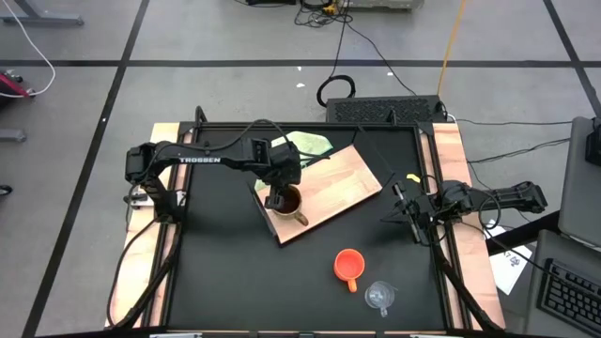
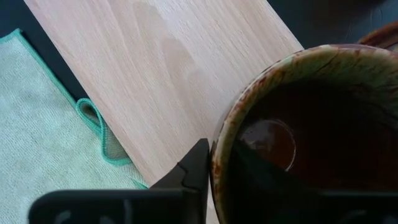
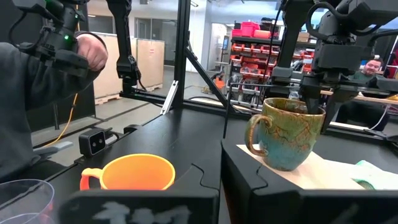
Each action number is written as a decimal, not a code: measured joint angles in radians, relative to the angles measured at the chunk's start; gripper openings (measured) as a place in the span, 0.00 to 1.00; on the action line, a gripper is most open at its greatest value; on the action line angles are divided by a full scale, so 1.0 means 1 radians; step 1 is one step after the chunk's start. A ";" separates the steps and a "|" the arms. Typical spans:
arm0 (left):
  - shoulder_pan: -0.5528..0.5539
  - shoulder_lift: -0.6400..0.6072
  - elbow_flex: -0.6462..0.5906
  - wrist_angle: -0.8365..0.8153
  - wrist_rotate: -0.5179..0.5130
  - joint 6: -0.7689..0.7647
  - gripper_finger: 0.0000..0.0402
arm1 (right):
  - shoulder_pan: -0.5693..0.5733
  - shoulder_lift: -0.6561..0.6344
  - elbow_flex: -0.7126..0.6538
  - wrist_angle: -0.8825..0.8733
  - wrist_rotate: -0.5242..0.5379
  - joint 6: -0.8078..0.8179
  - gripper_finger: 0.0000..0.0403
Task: Stack small to large cups/mugs on shelf
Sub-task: Put the green mug on the shelf
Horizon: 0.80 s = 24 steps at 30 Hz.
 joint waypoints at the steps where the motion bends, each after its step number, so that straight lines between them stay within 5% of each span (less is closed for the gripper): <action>1: 0.000 0.000 0.000 0.000 -0.002 0.000 0.16 | 0.000 0.000 0.000 0.000 0.000 0.000 0.00; 24: 0.001 0.002 -0.001 0.006 0.011 -0.059 0.22 | 0.000 0.000 0.000 0.000 0.000 0.000 0.00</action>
